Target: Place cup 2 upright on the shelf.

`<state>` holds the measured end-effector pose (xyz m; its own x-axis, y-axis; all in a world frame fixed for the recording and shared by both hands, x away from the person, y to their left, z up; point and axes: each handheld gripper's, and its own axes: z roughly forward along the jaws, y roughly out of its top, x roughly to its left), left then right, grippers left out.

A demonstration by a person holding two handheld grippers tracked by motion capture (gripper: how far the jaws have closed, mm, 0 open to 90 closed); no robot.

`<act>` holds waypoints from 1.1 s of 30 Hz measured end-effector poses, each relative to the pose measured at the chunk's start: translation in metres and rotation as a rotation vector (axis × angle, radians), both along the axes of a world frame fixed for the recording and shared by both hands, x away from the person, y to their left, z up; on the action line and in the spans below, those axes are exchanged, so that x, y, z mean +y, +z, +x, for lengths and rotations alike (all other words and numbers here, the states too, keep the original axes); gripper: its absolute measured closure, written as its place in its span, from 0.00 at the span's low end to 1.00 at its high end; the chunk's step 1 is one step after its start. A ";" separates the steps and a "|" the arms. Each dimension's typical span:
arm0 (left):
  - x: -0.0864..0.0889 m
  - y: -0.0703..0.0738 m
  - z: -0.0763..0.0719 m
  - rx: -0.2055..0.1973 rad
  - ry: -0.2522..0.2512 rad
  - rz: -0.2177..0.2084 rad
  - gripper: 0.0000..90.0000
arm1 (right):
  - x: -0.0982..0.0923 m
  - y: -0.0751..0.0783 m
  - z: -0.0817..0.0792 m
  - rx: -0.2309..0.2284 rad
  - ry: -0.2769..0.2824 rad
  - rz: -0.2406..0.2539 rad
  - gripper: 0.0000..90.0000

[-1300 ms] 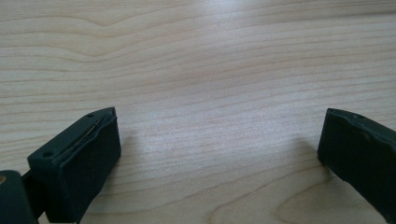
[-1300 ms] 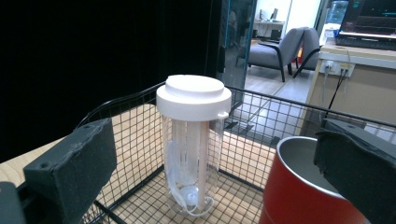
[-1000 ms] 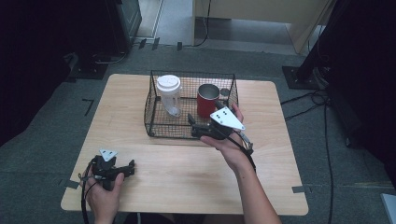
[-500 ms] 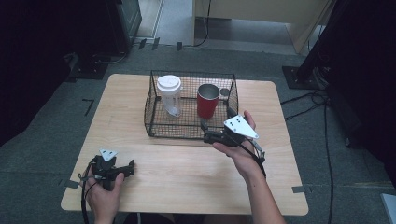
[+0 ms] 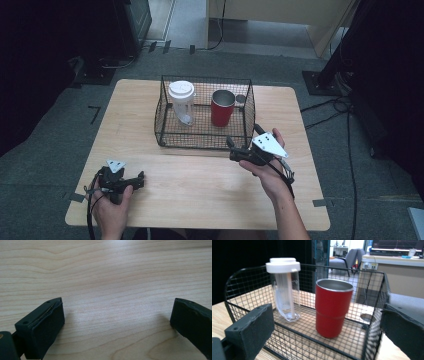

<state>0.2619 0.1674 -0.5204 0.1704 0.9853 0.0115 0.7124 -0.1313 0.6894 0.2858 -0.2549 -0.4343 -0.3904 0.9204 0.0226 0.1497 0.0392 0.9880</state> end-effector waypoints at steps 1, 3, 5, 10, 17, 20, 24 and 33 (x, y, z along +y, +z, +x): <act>0.000 0.000 0.000 0.000 -0.001 0.000 0.00 | -0.003 -0.002 -0.001 0.004 -0.006 0.002 0.00; 0.000 0.000 0.000 0.000 0.000 0.000 0.00 | -0.007 -0.005 -0.003 0.009 -0.015 -0.002 0.00; 0.000 0.000 0.000 0.000 0.000 0.000 0.00 | -0.012 -0.009 -0.006 0.011 -0.025 -0.006 0.00; 0.000 0.000 0.000 -0.001 -0.001 0.000 0.00 | -0.024 -0.019 -0.011 0.032 -0.052 -0.002 0.00; 0.000 0.000 0.000 -0.001 0.000 0.000 0.00 | -0.040 -0.031 -0.019 0.052 -0.085 0.000 0.00; 0.000 0.000 0.000 -0.001 0.000 0.001 0.00 | -0.046 -0.035 -0.022 0.061 -0.100 0.003 0.00; 0.000 0.000 0.000 -0.002 0.000 0.001 0.00 | -0.054 -0.043 -0.027 0.076 -0.119 -0.003 0.00; 0.000 0.000 0.000 0.000 -0.002 0.002 0.00 | -0.072 -0.060 -0.036 0.109 -0.160 -0.005 0.00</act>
